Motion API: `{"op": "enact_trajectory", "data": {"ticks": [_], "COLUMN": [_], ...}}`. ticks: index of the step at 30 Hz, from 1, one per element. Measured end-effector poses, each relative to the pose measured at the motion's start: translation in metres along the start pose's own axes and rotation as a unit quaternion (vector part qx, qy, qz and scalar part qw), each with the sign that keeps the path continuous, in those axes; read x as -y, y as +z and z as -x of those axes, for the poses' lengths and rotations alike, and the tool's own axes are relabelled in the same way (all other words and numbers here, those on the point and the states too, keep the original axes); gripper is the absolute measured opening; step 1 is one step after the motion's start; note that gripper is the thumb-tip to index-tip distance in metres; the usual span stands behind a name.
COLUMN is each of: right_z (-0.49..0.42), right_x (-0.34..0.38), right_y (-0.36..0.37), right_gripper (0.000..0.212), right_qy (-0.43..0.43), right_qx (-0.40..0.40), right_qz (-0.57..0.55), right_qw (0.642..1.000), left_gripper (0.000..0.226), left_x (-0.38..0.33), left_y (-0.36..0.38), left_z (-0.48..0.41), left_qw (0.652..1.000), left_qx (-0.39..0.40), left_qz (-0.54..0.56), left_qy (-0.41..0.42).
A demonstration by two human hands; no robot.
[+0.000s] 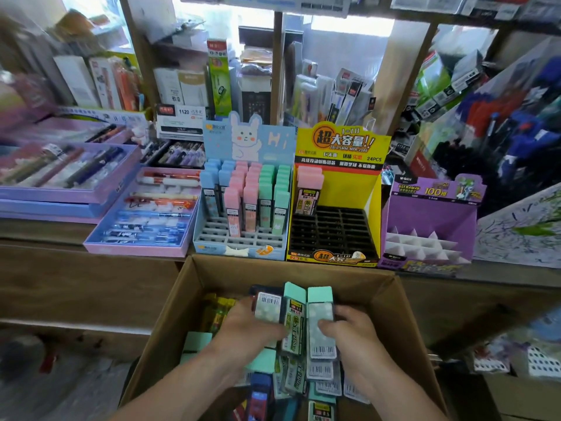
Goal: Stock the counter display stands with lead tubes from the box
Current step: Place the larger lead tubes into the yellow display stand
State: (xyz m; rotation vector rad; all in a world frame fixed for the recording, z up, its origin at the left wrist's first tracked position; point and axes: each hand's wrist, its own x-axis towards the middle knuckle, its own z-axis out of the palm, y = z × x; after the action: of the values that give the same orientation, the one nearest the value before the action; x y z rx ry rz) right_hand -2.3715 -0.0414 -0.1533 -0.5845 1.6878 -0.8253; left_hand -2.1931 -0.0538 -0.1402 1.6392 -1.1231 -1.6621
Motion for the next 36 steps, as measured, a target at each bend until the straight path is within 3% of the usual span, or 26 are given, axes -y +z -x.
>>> {"op": "enact_trajectory", "data": {"ticks": [7,13,22,27,31,36], "right_z": [0.001,0.019,0.026,0.027,0.026,0.022], "right_x": [0.012,0.017,0.023,0.025,0.022,0.02], "right_y": [-0.004,-0.002,-0.011,-0.006,-0.004,-0.005], "right_gripper": [0.028,0.026,0.025,0.041,0.051,0.03], "right_qy": [0.048,0.011,-0.041,-0.088,-0.115,-0.124], "right_qx": [0.08,0.192,0.146,0.143,0.143,0.167], "right_qz": [-0.155,-0.166,-0.153,-0.125,-0.113,-0.124], "right_qw": [0.983,0.967,0.977,0.978,0.976,0.97], "left_gripper": [0.043,0.047,0.019,0.033,0.04,0.046], "left_x": [-0.015,-0.013,-0.013,-0.015,-0.021,-0.02], "left_y": [-0.018,-0.011,-0.009,-0.002,0.004,0.005], "left_z": [0.007,0.009,0.007,0.011,0.015,0.021], "left_qw": [0.997,0.996,0.989,0.96,0.953,0.962], "left_qx": [0.058,0.073,0.035,0.12,0.139,0.121], "left_qz": [0.046,0.04,0.14,0.235,0.252,0.239], "left_qy": [-0.037,-0.02,-0.013,-0.091,-0.094,-0.052]}}
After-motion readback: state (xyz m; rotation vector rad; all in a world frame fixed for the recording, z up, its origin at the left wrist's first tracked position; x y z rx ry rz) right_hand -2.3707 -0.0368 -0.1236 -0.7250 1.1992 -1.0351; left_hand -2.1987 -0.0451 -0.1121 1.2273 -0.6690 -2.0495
